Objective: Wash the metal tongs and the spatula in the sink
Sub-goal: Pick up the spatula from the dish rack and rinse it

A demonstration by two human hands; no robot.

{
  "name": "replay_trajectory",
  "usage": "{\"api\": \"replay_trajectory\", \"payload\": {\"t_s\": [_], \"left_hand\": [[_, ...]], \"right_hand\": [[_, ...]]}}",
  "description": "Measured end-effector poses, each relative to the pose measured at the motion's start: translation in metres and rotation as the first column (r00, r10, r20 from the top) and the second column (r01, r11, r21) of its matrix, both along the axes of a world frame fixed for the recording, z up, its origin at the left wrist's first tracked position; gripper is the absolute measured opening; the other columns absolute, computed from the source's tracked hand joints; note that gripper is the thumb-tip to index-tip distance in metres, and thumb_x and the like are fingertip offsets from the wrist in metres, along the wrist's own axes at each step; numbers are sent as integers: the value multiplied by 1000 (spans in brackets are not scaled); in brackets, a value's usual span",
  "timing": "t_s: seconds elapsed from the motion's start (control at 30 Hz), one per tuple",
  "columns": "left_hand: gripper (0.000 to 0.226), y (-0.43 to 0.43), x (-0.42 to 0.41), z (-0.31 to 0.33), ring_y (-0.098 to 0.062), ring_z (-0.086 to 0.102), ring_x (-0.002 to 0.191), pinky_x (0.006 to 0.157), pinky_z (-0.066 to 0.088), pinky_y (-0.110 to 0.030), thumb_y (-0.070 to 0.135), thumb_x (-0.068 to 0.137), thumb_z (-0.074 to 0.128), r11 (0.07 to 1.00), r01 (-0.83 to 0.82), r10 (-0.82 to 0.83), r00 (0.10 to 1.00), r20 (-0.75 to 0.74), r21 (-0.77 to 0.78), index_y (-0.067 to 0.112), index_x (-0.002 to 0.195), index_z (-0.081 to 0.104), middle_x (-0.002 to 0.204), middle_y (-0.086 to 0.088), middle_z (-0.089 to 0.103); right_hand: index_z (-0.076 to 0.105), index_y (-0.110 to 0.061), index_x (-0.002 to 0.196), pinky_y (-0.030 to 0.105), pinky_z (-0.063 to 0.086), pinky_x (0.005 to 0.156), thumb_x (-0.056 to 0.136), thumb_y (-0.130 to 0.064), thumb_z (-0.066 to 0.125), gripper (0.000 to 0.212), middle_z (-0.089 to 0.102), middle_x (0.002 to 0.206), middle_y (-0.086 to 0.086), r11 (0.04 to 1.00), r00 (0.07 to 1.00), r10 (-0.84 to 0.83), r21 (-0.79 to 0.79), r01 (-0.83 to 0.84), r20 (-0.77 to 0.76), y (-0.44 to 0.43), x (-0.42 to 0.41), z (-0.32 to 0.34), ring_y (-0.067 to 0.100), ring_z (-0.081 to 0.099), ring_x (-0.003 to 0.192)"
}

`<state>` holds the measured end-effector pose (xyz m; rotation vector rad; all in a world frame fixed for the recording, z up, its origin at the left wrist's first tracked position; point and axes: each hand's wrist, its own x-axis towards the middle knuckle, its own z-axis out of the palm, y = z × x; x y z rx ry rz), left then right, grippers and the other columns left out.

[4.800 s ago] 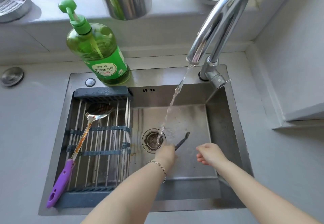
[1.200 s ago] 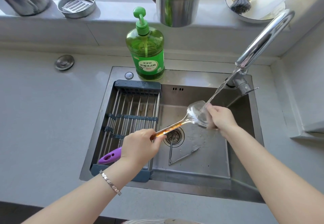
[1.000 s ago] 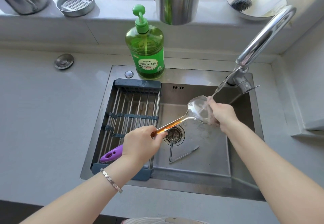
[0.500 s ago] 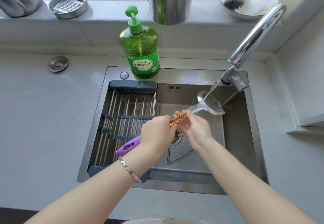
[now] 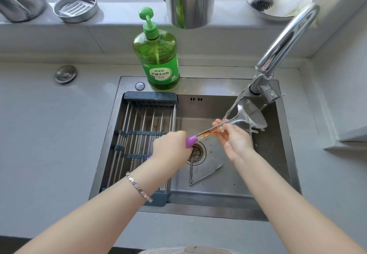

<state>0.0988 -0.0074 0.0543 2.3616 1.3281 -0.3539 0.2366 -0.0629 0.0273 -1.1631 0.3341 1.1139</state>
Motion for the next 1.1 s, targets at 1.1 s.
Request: {"api": "replay_trajectory", "payload": {"t_s": [1.1], "left_hand": [[21,2,-8,11,-26,65,85,75,50,-31,29,92,48,996,-4,11,997,-82,86,14,101,60,93,-5,66]], "right_hand": [[59,-12,73,14,48,49,86,0,61,17,65,51,-7,955,961,276,-119,-273,9,9,-34,-4,-1,58,42]]}}
